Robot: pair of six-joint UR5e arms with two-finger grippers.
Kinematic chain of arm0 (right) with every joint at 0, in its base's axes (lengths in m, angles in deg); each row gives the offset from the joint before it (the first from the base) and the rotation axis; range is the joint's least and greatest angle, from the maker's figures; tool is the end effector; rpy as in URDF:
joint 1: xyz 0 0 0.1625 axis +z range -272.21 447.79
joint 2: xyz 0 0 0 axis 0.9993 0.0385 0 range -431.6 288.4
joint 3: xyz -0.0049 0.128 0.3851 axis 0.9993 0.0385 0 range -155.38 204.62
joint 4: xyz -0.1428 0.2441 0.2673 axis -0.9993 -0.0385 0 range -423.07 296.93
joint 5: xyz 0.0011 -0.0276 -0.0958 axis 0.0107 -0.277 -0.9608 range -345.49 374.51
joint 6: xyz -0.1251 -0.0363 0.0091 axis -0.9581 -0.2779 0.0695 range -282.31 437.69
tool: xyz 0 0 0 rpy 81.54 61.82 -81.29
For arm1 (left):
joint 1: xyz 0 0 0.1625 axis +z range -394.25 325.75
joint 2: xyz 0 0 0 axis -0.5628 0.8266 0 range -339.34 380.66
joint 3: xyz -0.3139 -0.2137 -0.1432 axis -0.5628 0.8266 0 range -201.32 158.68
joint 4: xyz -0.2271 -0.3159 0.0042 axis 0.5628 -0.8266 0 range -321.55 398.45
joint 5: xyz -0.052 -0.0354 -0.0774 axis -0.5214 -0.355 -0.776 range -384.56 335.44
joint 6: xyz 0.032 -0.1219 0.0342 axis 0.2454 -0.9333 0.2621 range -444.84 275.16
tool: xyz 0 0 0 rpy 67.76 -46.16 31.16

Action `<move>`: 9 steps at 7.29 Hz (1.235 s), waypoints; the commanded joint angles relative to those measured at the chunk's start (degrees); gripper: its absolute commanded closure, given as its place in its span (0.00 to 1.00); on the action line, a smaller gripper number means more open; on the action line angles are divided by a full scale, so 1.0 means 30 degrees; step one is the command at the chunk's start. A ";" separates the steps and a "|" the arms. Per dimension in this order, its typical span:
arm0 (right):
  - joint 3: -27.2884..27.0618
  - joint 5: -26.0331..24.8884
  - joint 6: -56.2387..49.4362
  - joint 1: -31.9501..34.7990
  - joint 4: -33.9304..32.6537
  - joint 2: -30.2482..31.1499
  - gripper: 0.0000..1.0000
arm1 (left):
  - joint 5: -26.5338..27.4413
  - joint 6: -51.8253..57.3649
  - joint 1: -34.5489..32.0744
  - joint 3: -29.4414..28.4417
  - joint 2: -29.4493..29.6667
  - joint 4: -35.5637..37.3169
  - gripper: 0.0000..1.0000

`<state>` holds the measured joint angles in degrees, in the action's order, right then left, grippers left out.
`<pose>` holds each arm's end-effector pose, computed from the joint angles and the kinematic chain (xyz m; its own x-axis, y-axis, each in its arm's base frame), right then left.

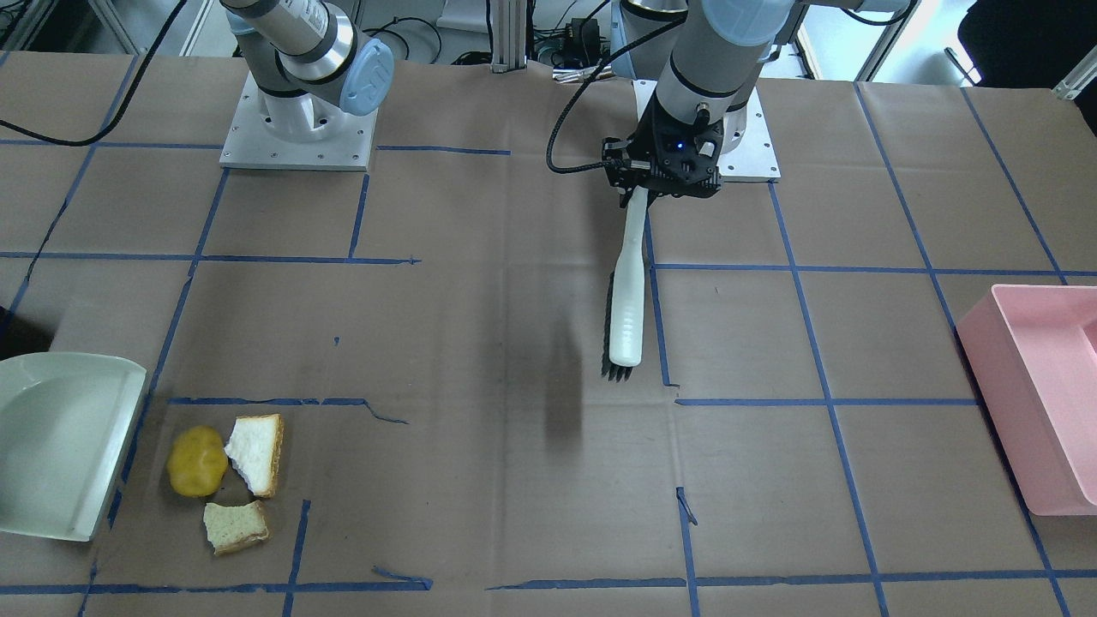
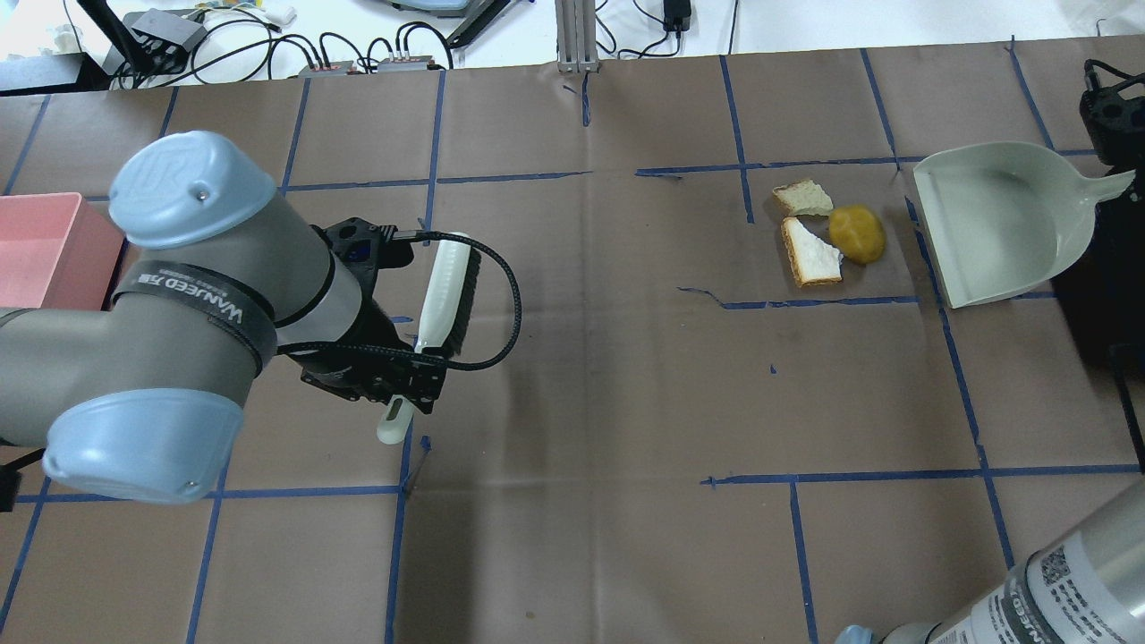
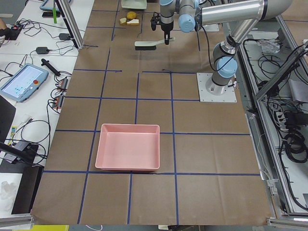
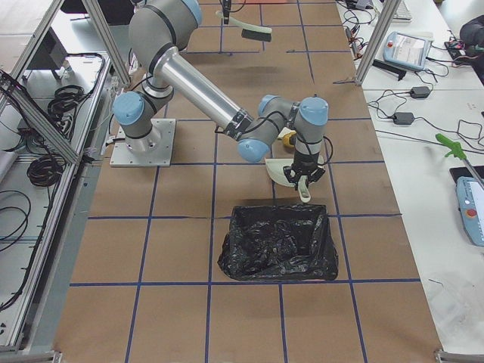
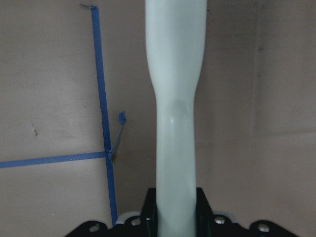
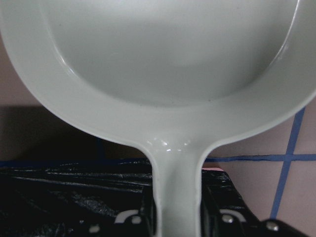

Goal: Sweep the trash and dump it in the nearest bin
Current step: 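Lower the dustpan beside the bread while the left gripper brings the brush over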

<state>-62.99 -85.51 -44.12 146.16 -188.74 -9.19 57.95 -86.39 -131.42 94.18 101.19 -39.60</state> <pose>-0.2417 -0.6030 0.2582 -0.0052 -0.9979 0.0642 -0.9702 0.0206 0.2412 -0.1959 -0.3532 0.3256 -0.9879 0.0878 0.1282 0.0979 0.9924 0.0747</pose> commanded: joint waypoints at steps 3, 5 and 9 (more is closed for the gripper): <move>-0.0063 0.1253 0.0291 0.0670 -0.0972 -0.0852 1.00 | 0.2044 -0.2699 -0.4219 -0.2567 0.4167 0.1732 1.00; -0.0063 0.1289 0.0231 0.0730 -0.0972 -0.1146 1.00 | 0.3286 -0.5443 -0.6566 -0.6050 0.7623 0.1702 1.00; -0.0063 0.1289 0.0085 0.0759 -0.0768 -0.1468 1.00 | 0.3140 -0.9050 -0.9701 -1.0833 1.3483 0.5614 1.00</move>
<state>-63.15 -81.64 -43.75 148.37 -191.37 -13.53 67.34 -109.76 -157.15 65.38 135.91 -27.98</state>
